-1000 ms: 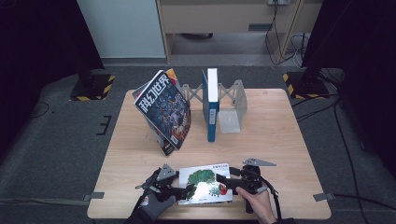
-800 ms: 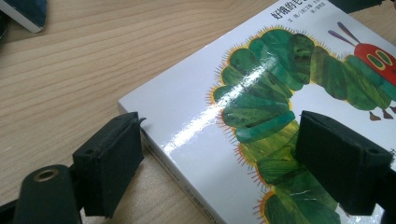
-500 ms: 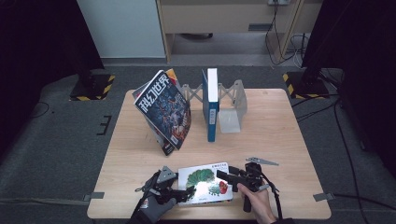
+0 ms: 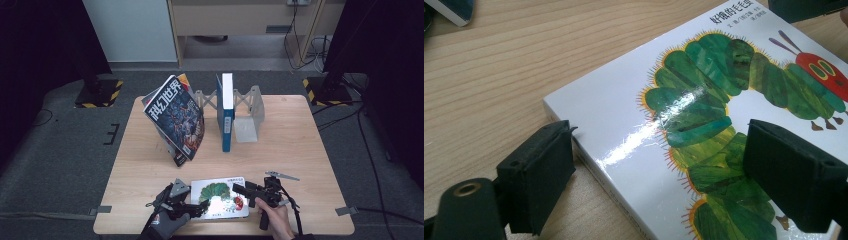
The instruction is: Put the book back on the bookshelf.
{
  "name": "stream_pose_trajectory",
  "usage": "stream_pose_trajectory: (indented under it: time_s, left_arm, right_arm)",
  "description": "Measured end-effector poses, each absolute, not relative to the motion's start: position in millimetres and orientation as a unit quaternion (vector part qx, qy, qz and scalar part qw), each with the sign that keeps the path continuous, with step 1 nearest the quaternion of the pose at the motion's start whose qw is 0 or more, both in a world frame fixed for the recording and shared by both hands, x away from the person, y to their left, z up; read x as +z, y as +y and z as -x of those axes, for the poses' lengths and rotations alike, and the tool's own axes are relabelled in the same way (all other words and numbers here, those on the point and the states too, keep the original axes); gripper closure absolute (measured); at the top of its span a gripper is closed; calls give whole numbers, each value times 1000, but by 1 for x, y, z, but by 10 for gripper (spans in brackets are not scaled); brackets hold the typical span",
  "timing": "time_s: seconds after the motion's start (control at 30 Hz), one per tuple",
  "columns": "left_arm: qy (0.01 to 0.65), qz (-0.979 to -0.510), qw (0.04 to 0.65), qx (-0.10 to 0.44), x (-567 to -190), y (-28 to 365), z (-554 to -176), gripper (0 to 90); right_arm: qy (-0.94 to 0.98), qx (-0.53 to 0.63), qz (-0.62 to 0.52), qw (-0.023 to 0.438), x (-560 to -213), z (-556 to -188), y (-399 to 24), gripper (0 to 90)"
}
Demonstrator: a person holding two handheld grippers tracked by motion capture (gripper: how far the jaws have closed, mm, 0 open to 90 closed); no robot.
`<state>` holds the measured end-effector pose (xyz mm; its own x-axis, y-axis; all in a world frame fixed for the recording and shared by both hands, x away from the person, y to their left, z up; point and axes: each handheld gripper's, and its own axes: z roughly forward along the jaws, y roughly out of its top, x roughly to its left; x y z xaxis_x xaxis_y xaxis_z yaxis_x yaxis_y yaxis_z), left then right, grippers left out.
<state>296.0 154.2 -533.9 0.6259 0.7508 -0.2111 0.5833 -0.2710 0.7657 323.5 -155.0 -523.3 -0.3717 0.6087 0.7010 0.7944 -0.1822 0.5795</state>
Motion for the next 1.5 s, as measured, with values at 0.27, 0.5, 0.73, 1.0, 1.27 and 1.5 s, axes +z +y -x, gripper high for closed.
stream_pose_trajectory:
  time_s: [0.27,0.5,0.73,1.0,1.27,1.5]
  left_arm:
    - [430,-782,442,88,-534,152,-304,113]
    - [422,-790,433,102,-533,150,-305,145]
    - [406,-804,419,113,-529,155,-299,172]
    - [404,-809,418,88,-532,153,-298,176]
    - [395,-812,420,87,-531,153,-297,162]
    - [397,-810,425,78,-531,154,-297,151]
  right_arm:
    - [-633,-550,538,89,-517,-339,-161,243]
    - [-657,-525,536,72,-523,-347,-161,265]
    - [-690,-483,537,41,-532,-343,-164,251]
    - [-690,-479,539,63,-534,-335,-159,253]
    - [-676,-496,540,69,-527,-334,-162,249]
    - [-667,-516,533,72,-519,-333,-165,243]
